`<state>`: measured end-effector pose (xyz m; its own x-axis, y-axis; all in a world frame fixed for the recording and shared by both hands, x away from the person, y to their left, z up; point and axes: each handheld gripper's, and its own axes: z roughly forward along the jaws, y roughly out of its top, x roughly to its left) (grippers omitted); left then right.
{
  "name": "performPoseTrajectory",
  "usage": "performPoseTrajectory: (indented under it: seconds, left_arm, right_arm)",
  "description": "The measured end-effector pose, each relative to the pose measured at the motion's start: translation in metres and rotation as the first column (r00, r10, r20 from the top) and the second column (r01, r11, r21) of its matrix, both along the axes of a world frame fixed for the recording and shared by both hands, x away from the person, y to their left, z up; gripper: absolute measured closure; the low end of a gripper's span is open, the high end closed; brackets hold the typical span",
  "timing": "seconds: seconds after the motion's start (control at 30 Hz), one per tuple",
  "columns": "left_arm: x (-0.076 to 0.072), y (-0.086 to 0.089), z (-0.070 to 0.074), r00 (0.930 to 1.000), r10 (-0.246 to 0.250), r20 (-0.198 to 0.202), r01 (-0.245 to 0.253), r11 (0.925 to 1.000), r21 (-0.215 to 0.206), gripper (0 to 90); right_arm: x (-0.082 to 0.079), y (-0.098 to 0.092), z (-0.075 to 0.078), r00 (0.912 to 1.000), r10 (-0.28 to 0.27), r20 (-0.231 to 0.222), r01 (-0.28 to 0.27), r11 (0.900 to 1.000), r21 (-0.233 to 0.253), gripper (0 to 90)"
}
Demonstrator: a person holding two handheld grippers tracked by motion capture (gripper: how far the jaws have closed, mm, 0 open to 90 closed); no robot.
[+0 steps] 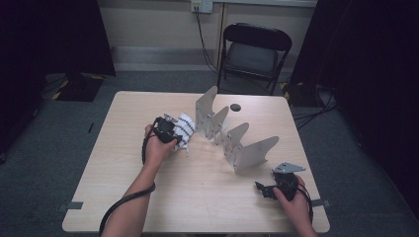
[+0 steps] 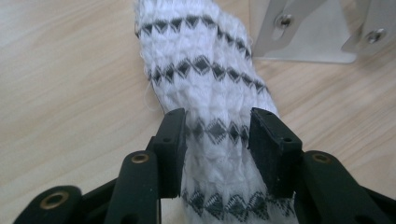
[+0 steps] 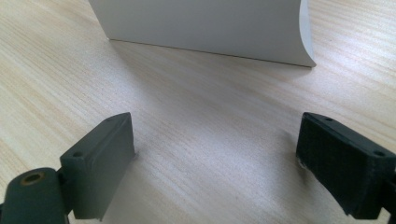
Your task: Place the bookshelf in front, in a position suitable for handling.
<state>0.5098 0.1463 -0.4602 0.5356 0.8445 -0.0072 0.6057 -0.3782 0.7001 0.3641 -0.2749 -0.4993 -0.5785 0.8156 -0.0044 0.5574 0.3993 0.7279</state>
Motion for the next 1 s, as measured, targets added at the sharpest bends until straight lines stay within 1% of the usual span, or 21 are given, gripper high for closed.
performPoseTrajectory:
  seconds: [0.07, 0.1, 0.13, 0.17, 0.2, 0.23, 0.33, 0.37, 0.43, 0.53, 0.57, 0.6, 0.63, 0.7, 0.73, 0.77, 0.8, 0.83, 0.93, 0.97, 1.0]
  left_arm:
    - [0.001, 0.0, 0.002, 1.0, 0.001, 0.002, -0.001, 1.0, -0.009, 56.2]
    - [0.004, 0.0, 0.005, 0.9998, 0.019, 0.008, -0.019, 0.9994, -0.029, 55.8]
    - [0.006, -0.002, 0.005, 0.9996, 0.024, 0.012, -0.023, 0.9985, -0.05, 54.4]
    - [0.006, -0.002, 0.005, 0.9996, 0.024, 0.012, -0.023, 0.9985, -0.05, 52.8]
    - [0.01, -0.006, 0.002, 0.9998, 0.019, 0.011, -0.018, 0.9977, -0.065, 52.6]
    - [0.01, -0.006, 0.002, 0.9998, 0.019, 0.011, -0.018, 0.9977, -0.065, 51.8]
    - [0.014, -0.015, -0.013, 0.9999, 0.011, -0.007, -0.011, 0.9989, -0.045, 50.3]
    - [0.015, -0.016, -0.017, 0.9997, 0.023, -0.005, -0.023, 0.9985, -0.049, 51.8]
    - [0.016, -0.015, -0.02, 0.9999, 0.01, -0.011, -0.01, 0.9997, -0.022, 58.2]
    - [0.016, -0.015, -0.02, 0.9998, 0.013, -0.018, -0.013, 0.9997, -0.022, 70.4]
    - [0.016, -0.014, -0.017, 0.9989, 0.022, -0.041, -0.023, 0.9991, -0.035, 74.0]
    - [0.016, -0.014, -0.017, 0.9989, 0.022, -0.041, -0.023, 0.9991, -0.035, 76.5]
    - [0.017, -0.011, -0.013, 0.9982, 0.013, -0.058, -0.015, 0.9997, -0.022, 78.3]
    - [0.017, -0.01, -0.01, 0.9985, 0.011, -0.054, -0.012, 0.9997, -0.023, 79.7]
    - [0.017, -0.009, -0.006, 0.9988, 0.009, -0.048, -0.011, 0.9992, -0.039, 79.9]
    - [0.017, -0.009, 0.004, 0.9996, 0.002, -0.028, -0.004, 0.9976, -0.069, 80.0]
    - [0.017, -0.009, 0.004, 0.9996, 0.002, -0.028, -0.004, 0.9976, -0.069, 80.0]
    - [0.018, -0.009, 0.018, 1.0, -0.004, -0.003, 0.004, 0.9964, -0.084, 80.0]
    - [0.022, -0.009, 0.045, 0.9986, -0.012, 0.051, 0.017, 0.9948, -0.1, 80.0]
    - [0.022, -0.009, 0.045, 0.9986, -0.012, 0.051, 0.017, 0.9948, -0.1, 79.9]
    - [0.024, -0.008, 0.055, 0.9975, -0.011, 0.069, 0.019, 0.9942, -0.106, 79.9]
  right_arm:
    - [0.0, 0.0, 0.0, 1.0, 0.0, 0.0, 0.0, 1.0, 0.0, 10.6]
    - [0.0, 0.0, 0.0, 1.0, -0.001, 0.001, 0.001, 1.0, 0.001, 10.6]
    - [0.0, 0.0, 0.0, 1.0, -0.001, 0.001, 0.001, 1.0, 0.001, 10.6]
    - [0.0, 0.0, 0.0, 1.0, -0.001, 0.001, 0.001, 1.0, 0.001, 10.6]
    - [0.0, 0.0, 0.0, 1.0, -0.001, 0.001, 0.001, 1.0, 0.001, 10.6]
    - [0.0, 0.0, 0.0, 1.0, -0.001, 0.001, 0.001, 1.0, 0.001, 10.6]
    - [0.0, 0.0, 0.0, 1.0, -0.001, 0.001, 0.001, 1.0, 0.001, 10.6]
    - [0.0, 0.0, 0.0, 1.0, -0.001, 0.001, 0.001, 1.0, 0.001, 10.6]
    - [0.0, 0.0, 0.0, 1.0, -0.001, 0.001, 0.001, 1.0, 0.001, 10.6]
    - [0.0, 0.0, 0.0, 1.0, -0.001, 0.001, 0.001, 1.0, 0.001, 10.6]
    - [0.0, 0.0, 0.0, 1.0, 0.0, 0.001, 0.0, 1.0, 0.001, 10.6]
    - [0.0, 0.0, 0.0, 1.0, 0.0, 0.001, 0.0, 1.0, 0.001, 10.6]
    - [0.0, 0.0, 0.0, 1.0, 0.0, 0.001, 0.0, 1.0, 0.001, 10.6]
    - [0.0, 0.0, 0.0, 1.0, 0.0, 0.001, 0.0, 1.0, 0.001, 10.6]
    - [0.0, 0.0, 0.0, 1.0, 0.0, 0.001, 0.0, 1.0, 0.001, 10.6]
    - [0.0, 0.0, 0.0, 1.0, 0.0, 0.001, 0.0, 1.0, 0.001, 10.6]
    - [0.0, 0.0, 0.0, 1.0, 0.0, 0.001, 0.0, 1.0, 0.001, 10.6]
    - [0.0, 0.0, 0.0, 1.0, -0.001, 0.001, 0.001, 1.0, 0.001, 10.6]
    - [0.0, 0.0, 0.0, 1.0, 0.0, 0.001, 0.0, 1.0, 0.001, 10.6]
    - [0.0, 0.0, 0.0, 1.0, 0.0, 0.001, 0.0, 1.0, 0.001, 10.6]
    - [0.0, 0.0, 0.0, 1.0, 0.0, 0.001, 0.0, 1.0, 0.001, 10.6]
